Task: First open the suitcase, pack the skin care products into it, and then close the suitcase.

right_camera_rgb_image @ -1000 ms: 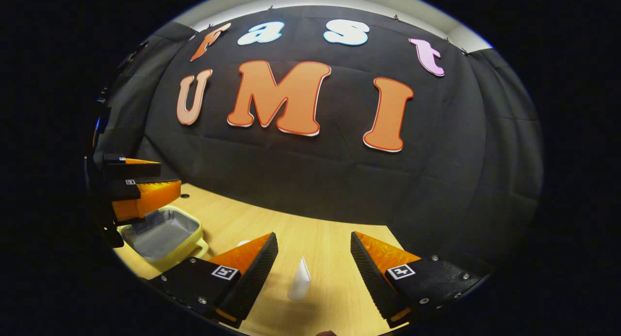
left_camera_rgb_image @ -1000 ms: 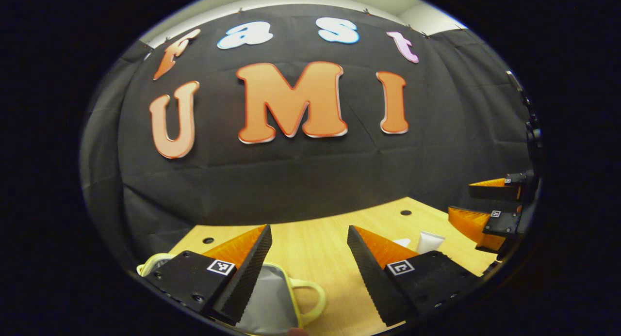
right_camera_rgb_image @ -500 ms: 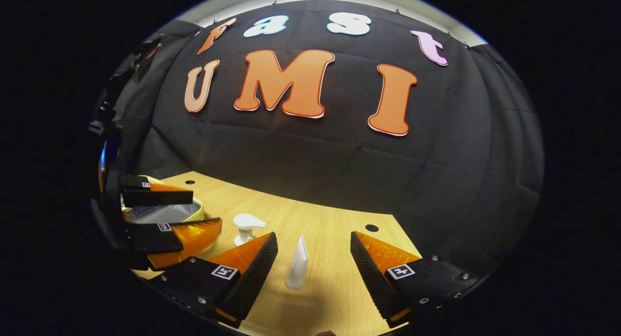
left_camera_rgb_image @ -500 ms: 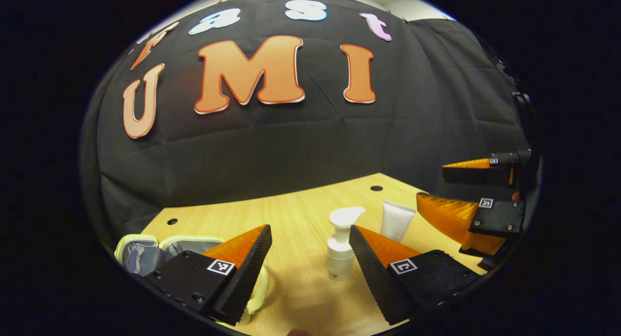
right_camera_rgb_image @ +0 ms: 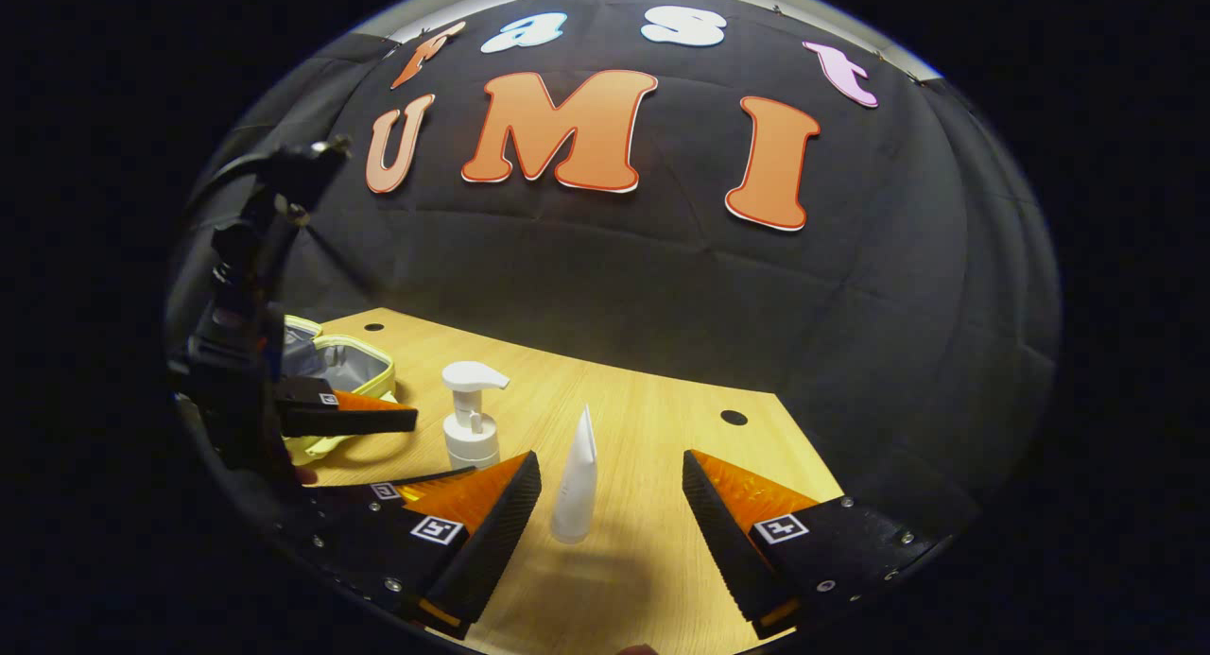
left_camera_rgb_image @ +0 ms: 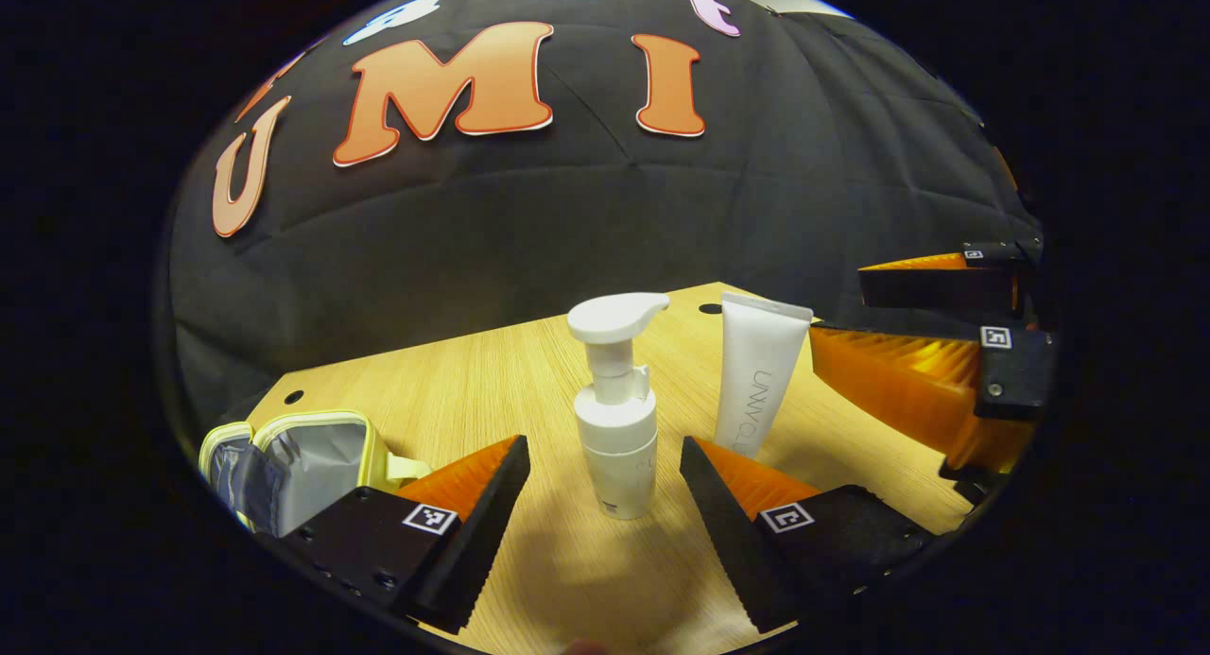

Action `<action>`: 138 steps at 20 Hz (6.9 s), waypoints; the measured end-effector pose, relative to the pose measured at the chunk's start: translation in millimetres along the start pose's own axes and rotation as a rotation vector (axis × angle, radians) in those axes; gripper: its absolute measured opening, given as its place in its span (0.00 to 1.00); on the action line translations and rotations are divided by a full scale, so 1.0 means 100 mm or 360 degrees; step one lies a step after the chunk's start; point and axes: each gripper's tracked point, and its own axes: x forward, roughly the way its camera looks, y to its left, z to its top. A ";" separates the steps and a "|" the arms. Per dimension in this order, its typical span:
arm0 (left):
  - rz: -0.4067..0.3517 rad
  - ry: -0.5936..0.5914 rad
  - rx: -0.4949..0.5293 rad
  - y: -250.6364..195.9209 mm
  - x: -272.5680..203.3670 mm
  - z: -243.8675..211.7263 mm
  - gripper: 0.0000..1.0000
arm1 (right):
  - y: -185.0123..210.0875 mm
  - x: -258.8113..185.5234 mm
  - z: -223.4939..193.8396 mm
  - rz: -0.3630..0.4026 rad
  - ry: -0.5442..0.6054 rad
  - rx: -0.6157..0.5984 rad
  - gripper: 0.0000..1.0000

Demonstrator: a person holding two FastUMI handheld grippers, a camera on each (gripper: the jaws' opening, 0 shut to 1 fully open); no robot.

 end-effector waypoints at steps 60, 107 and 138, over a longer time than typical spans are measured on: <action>0.0544 -0.0066 -0.0309 2.76 -1.42 0.55 0.59 | 1.64 0.62 0.99 0.0543 0.0020 0.0167 0.38; 0.0414 0.1016 -0.0523 3.21 -1.06 -1.03 0.67 | 3.46 0.91 0.03 0.0832 0.0801 0.0275 0.38; 0.1190 0.0419 -0.1572 6.28 -2.44 -1.81 0.84 | 3.71 1.17 0.04 0.0562 0.1051 0.0578 0.80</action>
